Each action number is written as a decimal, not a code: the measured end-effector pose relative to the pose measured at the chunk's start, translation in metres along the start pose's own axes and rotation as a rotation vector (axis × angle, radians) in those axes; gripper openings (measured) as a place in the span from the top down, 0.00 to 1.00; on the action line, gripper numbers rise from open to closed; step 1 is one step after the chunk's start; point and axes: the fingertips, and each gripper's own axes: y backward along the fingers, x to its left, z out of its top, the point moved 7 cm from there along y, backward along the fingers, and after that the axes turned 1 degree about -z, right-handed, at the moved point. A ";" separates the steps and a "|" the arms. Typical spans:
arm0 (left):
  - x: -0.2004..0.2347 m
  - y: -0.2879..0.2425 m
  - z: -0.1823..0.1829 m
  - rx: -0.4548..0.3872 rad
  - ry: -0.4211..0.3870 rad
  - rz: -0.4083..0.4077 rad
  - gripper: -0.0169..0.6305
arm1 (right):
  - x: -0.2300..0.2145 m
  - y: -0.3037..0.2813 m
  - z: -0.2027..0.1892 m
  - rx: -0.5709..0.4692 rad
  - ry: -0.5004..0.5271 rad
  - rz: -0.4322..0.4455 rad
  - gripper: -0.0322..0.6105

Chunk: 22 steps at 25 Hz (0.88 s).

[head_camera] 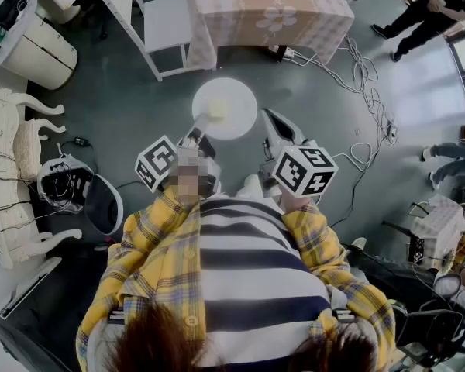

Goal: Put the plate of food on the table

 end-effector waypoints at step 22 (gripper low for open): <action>0.008 0.003 0.016 -0.001 -0.012 0.001 0.96 | 0.009 -0.019 -0.025 0.041 -0.077 0.008 0.95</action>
